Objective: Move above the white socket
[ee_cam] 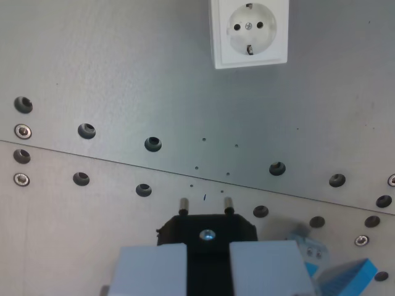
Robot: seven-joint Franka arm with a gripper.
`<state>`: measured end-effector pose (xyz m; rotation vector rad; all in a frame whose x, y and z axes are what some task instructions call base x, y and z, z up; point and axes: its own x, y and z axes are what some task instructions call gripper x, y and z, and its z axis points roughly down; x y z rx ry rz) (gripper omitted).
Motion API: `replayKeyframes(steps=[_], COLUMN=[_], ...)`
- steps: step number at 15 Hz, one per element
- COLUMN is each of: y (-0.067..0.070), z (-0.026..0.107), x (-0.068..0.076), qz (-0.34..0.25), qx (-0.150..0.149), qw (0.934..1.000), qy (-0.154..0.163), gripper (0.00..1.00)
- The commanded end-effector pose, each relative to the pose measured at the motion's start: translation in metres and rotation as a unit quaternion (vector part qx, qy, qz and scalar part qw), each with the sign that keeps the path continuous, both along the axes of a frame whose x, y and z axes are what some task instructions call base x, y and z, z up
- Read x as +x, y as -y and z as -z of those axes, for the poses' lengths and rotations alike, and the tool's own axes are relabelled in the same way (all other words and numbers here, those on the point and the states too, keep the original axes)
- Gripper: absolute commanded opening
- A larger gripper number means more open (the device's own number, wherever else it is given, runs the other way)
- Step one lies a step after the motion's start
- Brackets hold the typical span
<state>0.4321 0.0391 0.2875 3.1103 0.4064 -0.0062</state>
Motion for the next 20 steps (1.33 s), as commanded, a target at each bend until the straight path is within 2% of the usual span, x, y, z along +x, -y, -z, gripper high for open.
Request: replayKeyframes(steps=[1, 11, 20], y=[0.0, 0.001, 0.005], z=[0.0, 0.003, 0.019], x=[0.0, 0.001, 0.006], qz=[0.0, -0.002, -0.009], qx=[0.0, 0.0, 0.003], qw=[1.0, 1.0, 0.9998], qy=[0.001, 0.002, 0.015], gripper=[0.0, 0.0, 0.0])
